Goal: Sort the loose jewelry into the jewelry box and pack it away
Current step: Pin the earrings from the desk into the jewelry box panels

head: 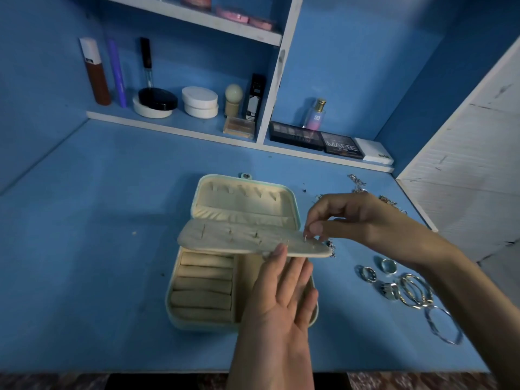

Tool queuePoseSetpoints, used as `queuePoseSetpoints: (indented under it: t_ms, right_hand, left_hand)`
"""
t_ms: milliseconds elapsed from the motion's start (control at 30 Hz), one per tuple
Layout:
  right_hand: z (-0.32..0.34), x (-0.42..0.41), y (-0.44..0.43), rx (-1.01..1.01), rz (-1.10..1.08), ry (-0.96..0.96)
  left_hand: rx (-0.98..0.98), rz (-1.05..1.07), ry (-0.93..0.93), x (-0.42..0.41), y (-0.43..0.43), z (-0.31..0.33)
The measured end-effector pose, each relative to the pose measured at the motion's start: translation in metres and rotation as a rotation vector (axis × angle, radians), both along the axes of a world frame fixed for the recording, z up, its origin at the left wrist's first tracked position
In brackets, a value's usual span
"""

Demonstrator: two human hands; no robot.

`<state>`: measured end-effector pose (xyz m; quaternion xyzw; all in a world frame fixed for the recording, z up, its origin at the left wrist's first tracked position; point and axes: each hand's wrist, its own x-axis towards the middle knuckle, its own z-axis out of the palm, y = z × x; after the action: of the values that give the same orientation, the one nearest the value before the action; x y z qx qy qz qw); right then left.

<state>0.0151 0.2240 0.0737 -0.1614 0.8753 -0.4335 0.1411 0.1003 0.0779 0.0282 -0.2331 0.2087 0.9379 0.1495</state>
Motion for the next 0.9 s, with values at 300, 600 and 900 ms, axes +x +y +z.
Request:
queuePoseSetpoints:
  t_ms: [300,600,900]
  right_hand:
    - [-0.0012,-0.002,-0.0024,0.02,0.021,0.005]
    - [0.0004,-0.0053,-0.0019,0.058,0.061,-0.02]
    - [0.0063,-0.0079,-0.0055,0.101,0.147,-0.061]
  left_hand:
    - [-0.06,-0.03,0.04,-0.0008,-0.0015,0.0003]
    - [-0.063,-0.014,0.003,-0.001,-0.0026,0.0052]
    - [-0.041,-0.034,0.009,0.0002,-0.0046,0.0057]
